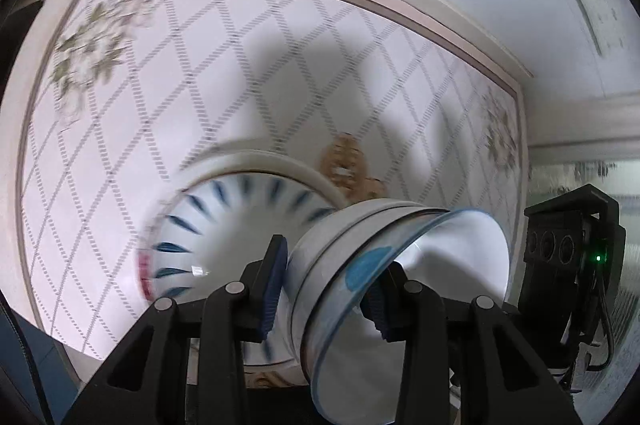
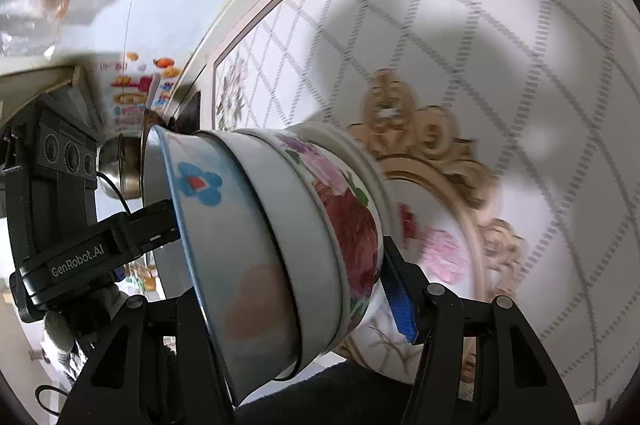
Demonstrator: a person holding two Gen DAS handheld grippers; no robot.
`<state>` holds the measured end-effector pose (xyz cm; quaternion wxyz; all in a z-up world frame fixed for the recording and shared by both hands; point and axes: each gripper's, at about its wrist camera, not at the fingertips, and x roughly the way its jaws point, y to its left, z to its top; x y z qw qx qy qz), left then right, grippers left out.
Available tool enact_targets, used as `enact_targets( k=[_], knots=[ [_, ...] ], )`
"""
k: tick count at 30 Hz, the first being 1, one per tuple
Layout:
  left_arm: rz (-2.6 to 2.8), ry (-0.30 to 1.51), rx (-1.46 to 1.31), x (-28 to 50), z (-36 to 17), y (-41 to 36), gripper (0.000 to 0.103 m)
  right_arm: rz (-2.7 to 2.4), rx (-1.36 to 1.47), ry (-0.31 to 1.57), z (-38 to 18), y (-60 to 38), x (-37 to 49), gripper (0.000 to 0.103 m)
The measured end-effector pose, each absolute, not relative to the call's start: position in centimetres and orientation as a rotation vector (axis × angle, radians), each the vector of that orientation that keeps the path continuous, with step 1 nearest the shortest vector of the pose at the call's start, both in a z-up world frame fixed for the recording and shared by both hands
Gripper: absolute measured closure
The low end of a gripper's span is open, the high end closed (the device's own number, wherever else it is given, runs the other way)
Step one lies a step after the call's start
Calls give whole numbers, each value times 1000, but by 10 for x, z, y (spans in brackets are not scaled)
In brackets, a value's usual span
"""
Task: Organize plates and bowls
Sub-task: 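Lift the bowl stack and carry it over the plate stack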
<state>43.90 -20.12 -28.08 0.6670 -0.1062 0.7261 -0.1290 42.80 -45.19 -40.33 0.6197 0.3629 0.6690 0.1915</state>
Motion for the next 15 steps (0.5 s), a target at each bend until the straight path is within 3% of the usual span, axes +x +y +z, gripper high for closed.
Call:
enact_targets(
  k=[15],
  knots=[
    [-187, 1674, -288, 445, -315, -142, 69, 492, 734, 1632, -439, -373, 449, 43]
  ],
)
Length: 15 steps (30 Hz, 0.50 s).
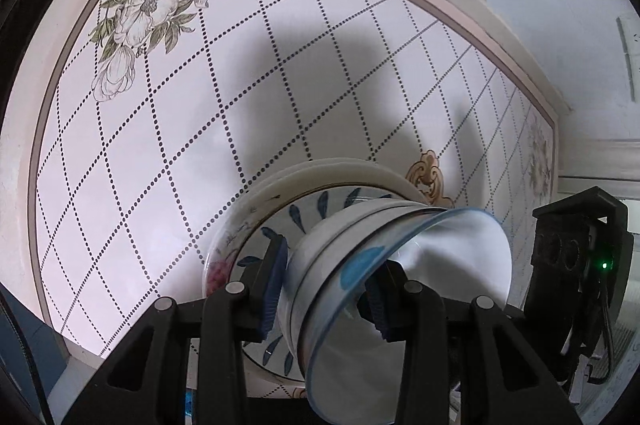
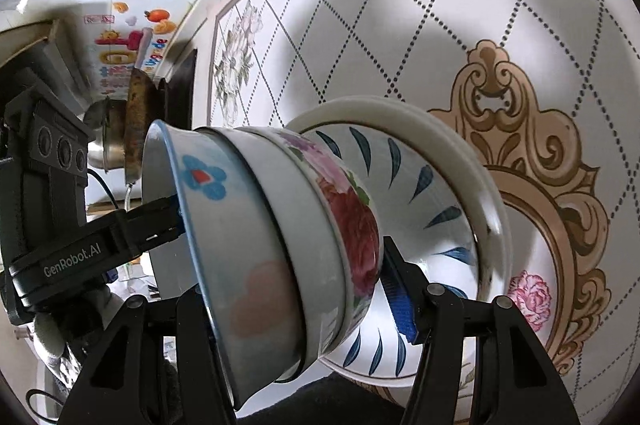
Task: Organize plates and bowls
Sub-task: 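Lift the bowl stack and carry it over the plate stack, then lower the bowl stack onto the blue-striped plate and open both grippers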
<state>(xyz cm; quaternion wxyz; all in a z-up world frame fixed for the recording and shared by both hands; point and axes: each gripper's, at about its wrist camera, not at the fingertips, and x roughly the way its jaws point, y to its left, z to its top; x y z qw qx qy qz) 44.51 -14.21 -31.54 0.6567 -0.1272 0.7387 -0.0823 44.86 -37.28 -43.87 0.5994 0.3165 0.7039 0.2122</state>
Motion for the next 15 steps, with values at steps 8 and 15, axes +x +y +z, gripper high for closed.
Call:
enact_targets(
  k=[8, 15],
  knots=[
    [-172, 1689, -241, 443, -326, -141, 69, 465, 715, 1653, -449, -360, 451, 43],
    [-179, 1688, -238, 442, -326, -138, 69, 460, 698, 1658, -449, -355, 454, 43]
  ],
)
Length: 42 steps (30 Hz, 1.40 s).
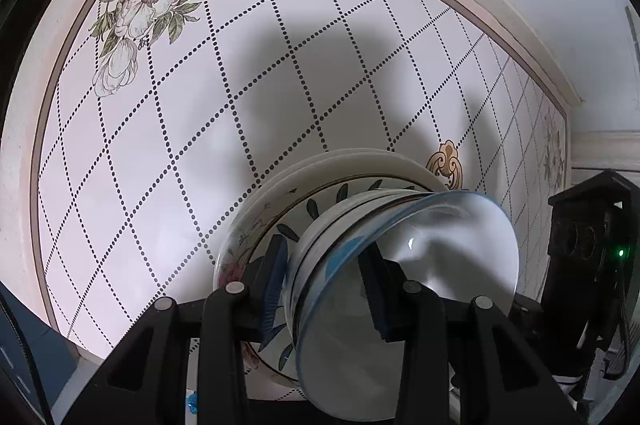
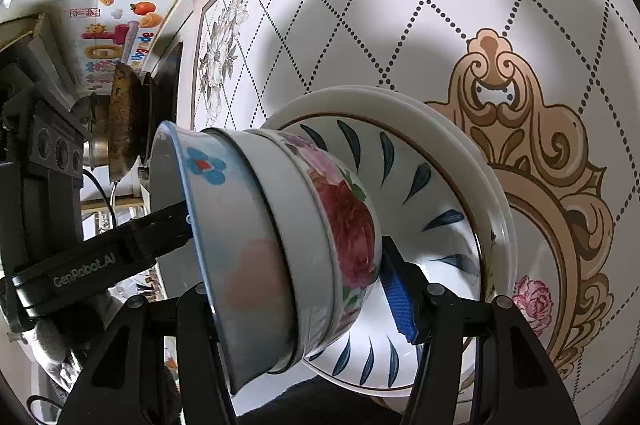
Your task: Organize plates and bowls
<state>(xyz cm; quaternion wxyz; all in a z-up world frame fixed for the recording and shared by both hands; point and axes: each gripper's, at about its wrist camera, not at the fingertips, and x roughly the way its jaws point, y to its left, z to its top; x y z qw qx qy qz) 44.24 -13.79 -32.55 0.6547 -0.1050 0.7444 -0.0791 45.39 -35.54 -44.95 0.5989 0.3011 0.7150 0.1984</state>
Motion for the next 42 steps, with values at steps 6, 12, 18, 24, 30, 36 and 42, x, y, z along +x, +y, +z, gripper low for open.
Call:
enact_targets(
  k=[6, 12, 18, 24, 30, 36, 42],
  knots=[
    [-191, 1685, -228, 440, -324, -138, 69, 459, 708, 1661, -450, -357, 455, 43],
    [-187, 1605, -84, 427, -301, -140, 68, 414, 649, 1637, -437, -362, 449, 43],
    [-218, 1482, 7, 410, -268, -130, 68, 329, 516, 1542, -392, -360, 437, 42],
    [-278, 1381, 62, 390, -234, -117, 65, 231, 450, 1429, -338, -350, 407, 35],
    [-311, 1253, 126, 364, -199, -107, 29, 132, 417, 1307, -286, -339, 369, 15],
    [-313, 1151, 133, 333, -163, -102, 5, 47, 355, 1203, -235, -330, 326, 7],
    [-282, 1045, 127, 290, -125, -97, 5, -12, 275, 1065, -184, -323, 281, 5]
  ],
)
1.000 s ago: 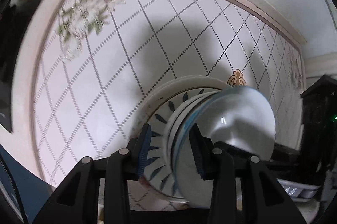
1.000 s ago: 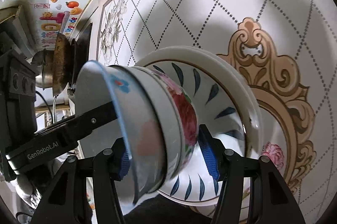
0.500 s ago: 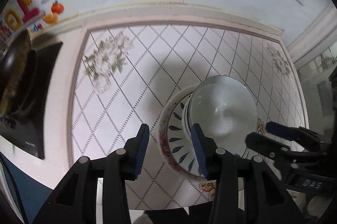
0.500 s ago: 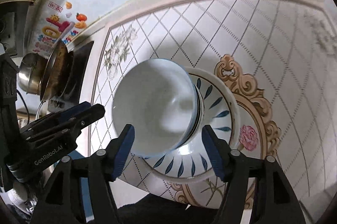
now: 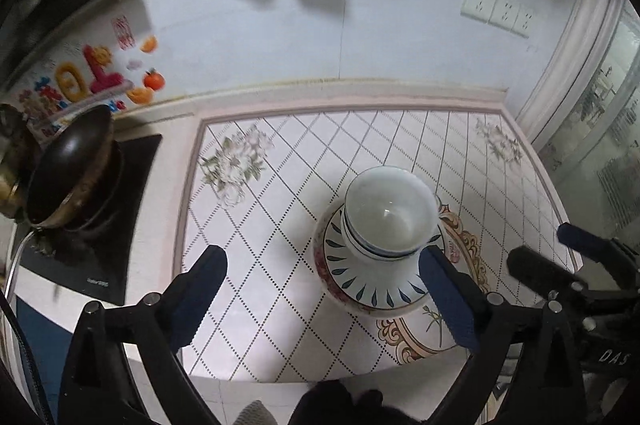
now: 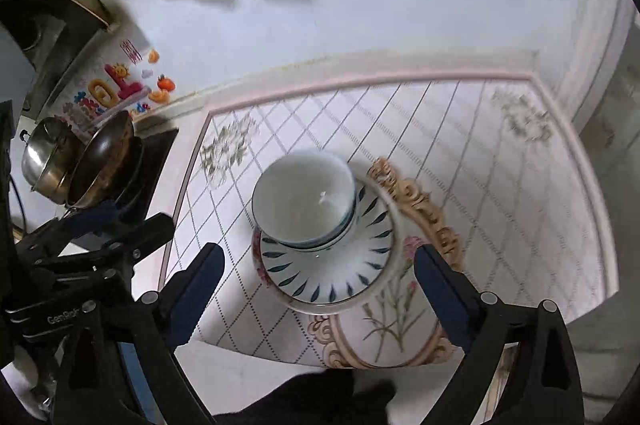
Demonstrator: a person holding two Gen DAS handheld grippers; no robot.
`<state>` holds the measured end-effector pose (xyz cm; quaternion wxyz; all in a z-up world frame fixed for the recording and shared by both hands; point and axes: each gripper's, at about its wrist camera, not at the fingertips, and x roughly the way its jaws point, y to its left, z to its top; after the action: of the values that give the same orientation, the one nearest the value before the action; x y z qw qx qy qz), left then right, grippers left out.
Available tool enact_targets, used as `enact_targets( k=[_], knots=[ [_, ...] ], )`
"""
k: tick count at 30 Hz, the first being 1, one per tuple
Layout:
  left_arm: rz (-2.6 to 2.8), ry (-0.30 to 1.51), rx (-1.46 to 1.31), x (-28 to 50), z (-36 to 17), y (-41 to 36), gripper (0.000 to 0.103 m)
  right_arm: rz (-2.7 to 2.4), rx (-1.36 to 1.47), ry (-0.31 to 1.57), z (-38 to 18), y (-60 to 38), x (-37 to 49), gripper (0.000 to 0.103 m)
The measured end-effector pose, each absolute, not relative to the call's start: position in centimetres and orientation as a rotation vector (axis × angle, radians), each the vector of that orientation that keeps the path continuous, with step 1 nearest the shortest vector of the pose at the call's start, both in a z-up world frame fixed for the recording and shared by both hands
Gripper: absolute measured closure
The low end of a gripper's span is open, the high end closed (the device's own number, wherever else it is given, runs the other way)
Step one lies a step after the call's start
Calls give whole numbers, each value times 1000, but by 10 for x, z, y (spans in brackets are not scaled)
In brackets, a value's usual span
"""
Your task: Organize plates and bowls
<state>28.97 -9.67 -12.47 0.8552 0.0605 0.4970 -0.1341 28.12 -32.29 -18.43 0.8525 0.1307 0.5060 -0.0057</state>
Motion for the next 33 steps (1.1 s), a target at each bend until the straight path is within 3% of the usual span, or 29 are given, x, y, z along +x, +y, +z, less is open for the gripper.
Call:
enact_targets(
  k=[19, 33],
  knots=[
    [-202, 827, 50, 121, -30, -74, 1, -30, 183, 828, -64, -309, 96, 1],
    [-134, 740, 54, 60, -6, -54, 1, -56, 147, 755, -36, -309, 21, 1]
  ],
)
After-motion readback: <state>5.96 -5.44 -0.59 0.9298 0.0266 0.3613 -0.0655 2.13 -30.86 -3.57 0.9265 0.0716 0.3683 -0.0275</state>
